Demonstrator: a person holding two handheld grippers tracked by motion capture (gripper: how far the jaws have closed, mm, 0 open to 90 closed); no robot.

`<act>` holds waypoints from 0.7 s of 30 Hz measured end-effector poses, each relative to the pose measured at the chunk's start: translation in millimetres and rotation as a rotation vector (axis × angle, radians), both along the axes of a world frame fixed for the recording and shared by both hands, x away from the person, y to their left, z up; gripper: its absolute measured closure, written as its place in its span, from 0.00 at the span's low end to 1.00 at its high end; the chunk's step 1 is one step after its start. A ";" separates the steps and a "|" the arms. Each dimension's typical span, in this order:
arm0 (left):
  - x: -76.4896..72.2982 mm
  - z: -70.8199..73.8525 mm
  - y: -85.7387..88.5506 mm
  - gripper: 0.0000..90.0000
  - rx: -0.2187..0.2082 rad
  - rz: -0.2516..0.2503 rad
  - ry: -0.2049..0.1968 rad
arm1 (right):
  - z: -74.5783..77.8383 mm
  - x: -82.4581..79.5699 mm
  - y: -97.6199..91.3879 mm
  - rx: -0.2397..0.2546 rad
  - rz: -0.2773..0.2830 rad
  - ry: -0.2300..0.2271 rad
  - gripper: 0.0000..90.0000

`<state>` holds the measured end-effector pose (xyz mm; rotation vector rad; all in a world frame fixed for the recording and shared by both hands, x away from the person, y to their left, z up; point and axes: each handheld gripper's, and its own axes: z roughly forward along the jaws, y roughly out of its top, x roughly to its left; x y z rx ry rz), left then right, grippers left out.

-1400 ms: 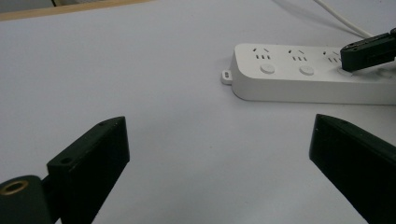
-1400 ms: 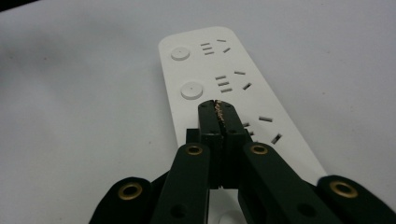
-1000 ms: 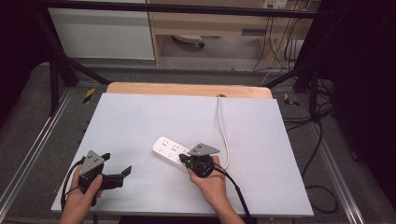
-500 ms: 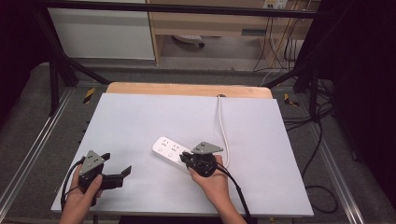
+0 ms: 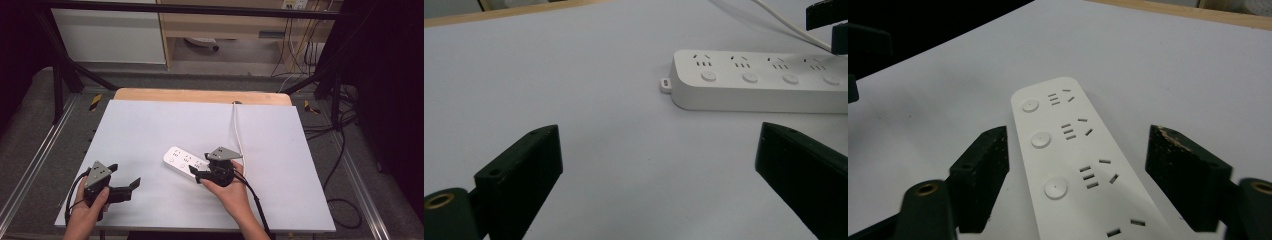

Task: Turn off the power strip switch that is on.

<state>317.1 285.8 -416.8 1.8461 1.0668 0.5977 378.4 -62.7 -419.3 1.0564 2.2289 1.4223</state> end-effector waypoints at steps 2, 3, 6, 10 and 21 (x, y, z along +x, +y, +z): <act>0.1 0.0 0.0 0.05 0.000 0.000 0.000 | 3.0 -0.7 -0.3 -0.016 -0.028 -0.013 0.15; 0.0 0.0 0.1 0.05 -0.001 0.000 0.000 | 3.9 -0.9 -0.8 -0.019 -0.034 -0.017 0.12; 0.0 0.0 0.2 0.05 -0.001 0.000 0.000 | 7.1 -0.2 -3.6 -0.025 -0.038 -0.009 0.05; 0.0 0.1 0.5 0.05 0.000 0.001 0.000 | 12.6 1.9 -9.9 -0.022 -0.050 0.014 0.03; 0.0 0.1 1.0 0.05 -0.002 0.003 0.000 | 23.4 1.8 -28.9 -0.009 -0.059 0.002 0.03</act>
